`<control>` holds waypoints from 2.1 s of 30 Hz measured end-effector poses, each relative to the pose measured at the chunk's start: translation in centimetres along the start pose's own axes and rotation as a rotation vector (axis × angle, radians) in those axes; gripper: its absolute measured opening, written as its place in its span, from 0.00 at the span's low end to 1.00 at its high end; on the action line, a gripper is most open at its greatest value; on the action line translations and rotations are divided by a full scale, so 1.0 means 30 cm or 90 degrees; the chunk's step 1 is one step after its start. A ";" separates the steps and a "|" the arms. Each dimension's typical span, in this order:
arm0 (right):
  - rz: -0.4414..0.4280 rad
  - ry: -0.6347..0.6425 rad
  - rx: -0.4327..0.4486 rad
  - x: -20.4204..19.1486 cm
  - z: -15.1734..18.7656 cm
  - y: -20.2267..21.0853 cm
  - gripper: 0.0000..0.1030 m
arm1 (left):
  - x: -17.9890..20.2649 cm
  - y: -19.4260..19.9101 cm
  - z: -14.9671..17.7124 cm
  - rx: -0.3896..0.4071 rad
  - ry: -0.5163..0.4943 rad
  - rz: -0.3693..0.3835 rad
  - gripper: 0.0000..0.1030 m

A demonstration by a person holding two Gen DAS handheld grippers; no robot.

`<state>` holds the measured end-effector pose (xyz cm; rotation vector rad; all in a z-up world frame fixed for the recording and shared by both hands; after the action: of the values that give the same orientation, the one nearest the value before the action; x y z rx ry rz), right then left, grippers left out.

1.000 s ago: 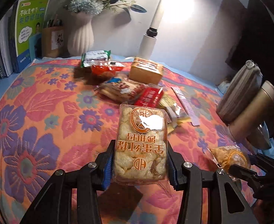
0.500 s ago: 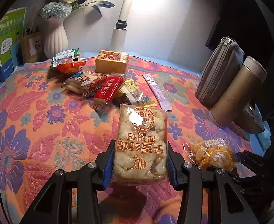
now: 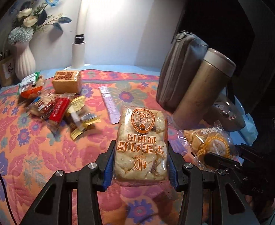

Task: Organize snacks
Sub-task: 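Carry both snacks to the glass plate and open both tools over it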

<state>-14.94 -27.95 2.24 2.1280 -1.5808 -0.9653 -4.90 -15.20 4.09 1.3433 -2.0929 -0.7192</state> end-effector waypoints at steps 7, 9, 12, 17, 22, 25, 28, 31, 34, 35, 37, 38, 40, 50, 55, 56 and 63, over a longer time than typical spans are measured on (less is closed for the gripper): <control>0.052 -0.030 0.064 0.150 -0.063 0.176 0.56 | 0.249 0.007 -0.060 0.011 -0.066 0.063 0.44; 0.065 -0.041 0.080 0.197 -0.078 0.214 0.56 | 0.323 0.007 -0.072 0.012 -0.087 0.079 0.44; 0.081 -0.056 0.106 0.260 -0.096 0.271 0.56 | 0.424 0.004 -0.083 0.011 -0.114 0.103 0.44; 0.115 -0.081 0.142 0.374 -0.131 0.342 0.56 | 0.601 -0.008 -0.111 0.013 -0.150 0.139 0.44; 0.127 -0.116 0.169 0.512 -0.187 0.403 0.56 | 0.763 -0.020 -0.169 0.031 -0.171 0.151 0.44; 0.129 -0.134 0.181 0.590 -0.234 0.421 0.56 | 0.837 -0.038 -0.201 0.040 -0.179 0.143 0.44; 0.120 -0.157 0.185 0.662 -0.276 0.421 0.56 | 0.896 -0.059 -0.228 0.044 -0.183 0.136 0.44; 0.118 -0.174 0.185 0.711 -0.308 0.413 0.56 | 0.939 -0.085 -0.254 0.043 -0.182 0.136 0.43; 0.121 -0.179 0.184 0.747 -0.326 0.401 0.56 | 0.967 -0.111 -0.278 0.046 -0.184 0.128 0.43; 0.123 -0.181 0.184 0.759 -0.332 0.397 0.56 | 0.966 -0.117 -0.284 0.045 -0.183 0.125 0.43; 0.122 -0.182 0.180 0.782 -0.347 0.381 0.57 | 0.984 -0.127 -0.290 0.043 -0.180 0.126 0.41; 0.122 -0.182 0.174 0.793 -0.354 0.368 0.57 | 0.990 -0.128 -0.294 0.046 -0.181 0.126 0.39; 0.122 -0.186 0.155 0.817 -0.360 0.332 0.58 | 1.007 -0.144 -0.309 0.057 -0.189 0.116 0.39; 0.112 -0.193 0.136 0.837 -0.321 0.334 0.66 | 0.957 -0.151 -0.327 0.038 -0.156 0.164 0.56; 0.113 -0.194 0.153 0.808 -0.316 0.385 0.66 | 0.927 -0.017 -0.354 0.062 -0.125 0.226 0.56; 0.113 -0.190 0.156 0.797 -0.323 0.390 0.66 | 0.920 0.010 -0.360 0.070 -0.122 0.232 0.56; 0.094 -0.156 0.184 0.651 -0.293 0.475 0.66 | 0.795 0.208 -0.370 0.138 -0.115 0.213 0.59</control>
<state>-16.05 -52.16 10.89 2.0972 -2.0786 -1.0326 -9.58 -36.54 20.01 1.0231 -2.5199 -0.4965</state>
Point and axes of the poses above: each gripper's, at about its wrist camera, not at the fingertips, and y roughly against the way its jaws point, x to its right, z to its underside, the point moved 6 cm from there along -y, roughly the way its jaws point, and after that the axes turned 8 degrees about -z, right-handed, at the moved point
